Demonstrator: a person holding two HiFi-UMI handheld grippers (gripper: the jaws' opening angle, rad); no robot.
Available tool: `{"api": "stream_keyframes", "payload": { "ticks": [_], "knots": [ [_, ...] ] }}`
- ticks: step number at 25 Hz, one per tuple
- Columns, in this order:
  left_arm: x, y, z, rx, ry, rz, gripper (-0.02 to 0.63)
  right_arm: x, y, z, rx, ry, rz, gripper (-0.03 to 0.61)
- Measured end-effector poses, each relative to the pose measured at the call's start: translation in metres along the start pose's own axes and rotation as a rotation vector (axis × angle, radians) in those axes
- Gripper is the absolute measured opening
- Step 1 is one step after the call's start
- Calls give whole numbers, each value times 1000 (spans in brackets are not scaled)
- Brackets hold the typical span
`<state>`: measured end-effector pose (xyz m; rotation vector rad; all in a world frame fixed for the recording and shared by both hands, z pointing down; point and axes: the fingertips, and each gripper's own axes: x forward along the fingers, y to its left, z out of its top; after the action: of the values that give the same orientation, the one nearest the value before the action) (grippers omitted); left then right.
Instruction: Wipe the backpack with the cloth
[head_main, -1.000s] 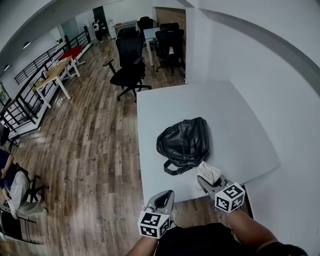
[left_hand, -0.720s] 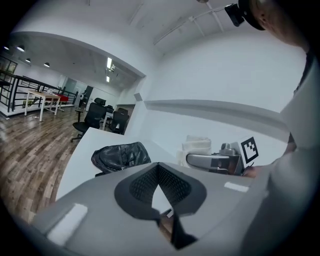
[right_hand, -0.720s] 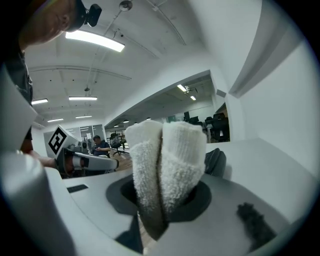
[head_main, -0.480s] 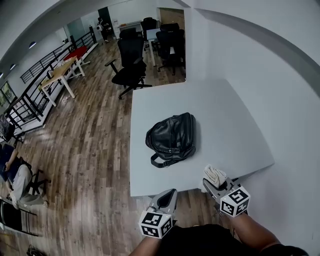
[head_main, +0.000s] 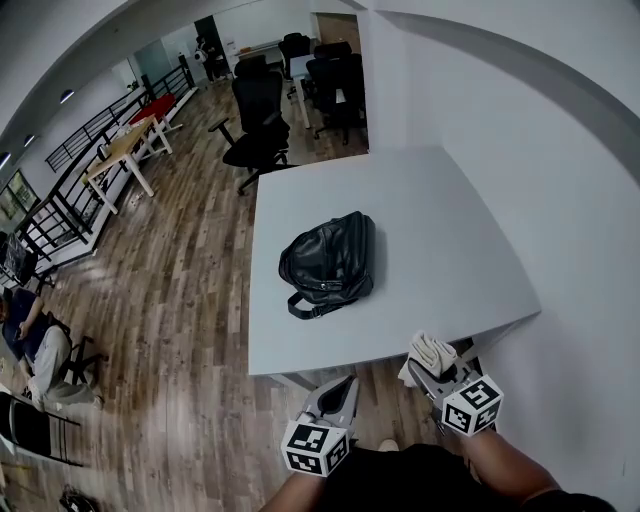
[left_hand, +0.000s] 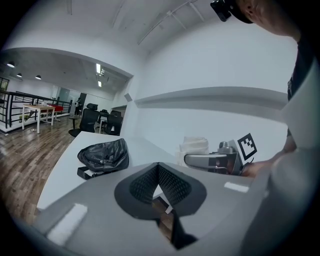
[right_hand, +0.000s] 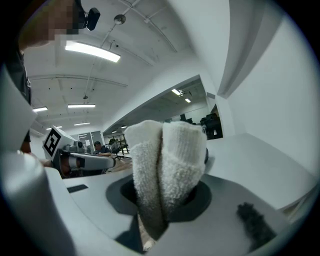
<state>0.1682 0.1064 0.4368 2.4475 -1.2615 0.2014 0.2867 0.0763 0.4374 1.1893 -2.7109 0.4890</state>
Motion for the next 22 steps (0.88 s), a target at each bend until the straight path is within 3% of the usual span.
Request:
{"api": "stream_keyframes", "payload": {
  "ticks": [10,16,22],
  "knots": [
    [-22,-23,5,19,8,27,6,-23,21,-5,6,28,53,100],
    [-31,-2,11,51,15,36,6,-11,38,0,-13,10,68,100],
    [-48,21,13,124,39,1,6,10,67,-8,30,-7,51,100]
  ]
}}
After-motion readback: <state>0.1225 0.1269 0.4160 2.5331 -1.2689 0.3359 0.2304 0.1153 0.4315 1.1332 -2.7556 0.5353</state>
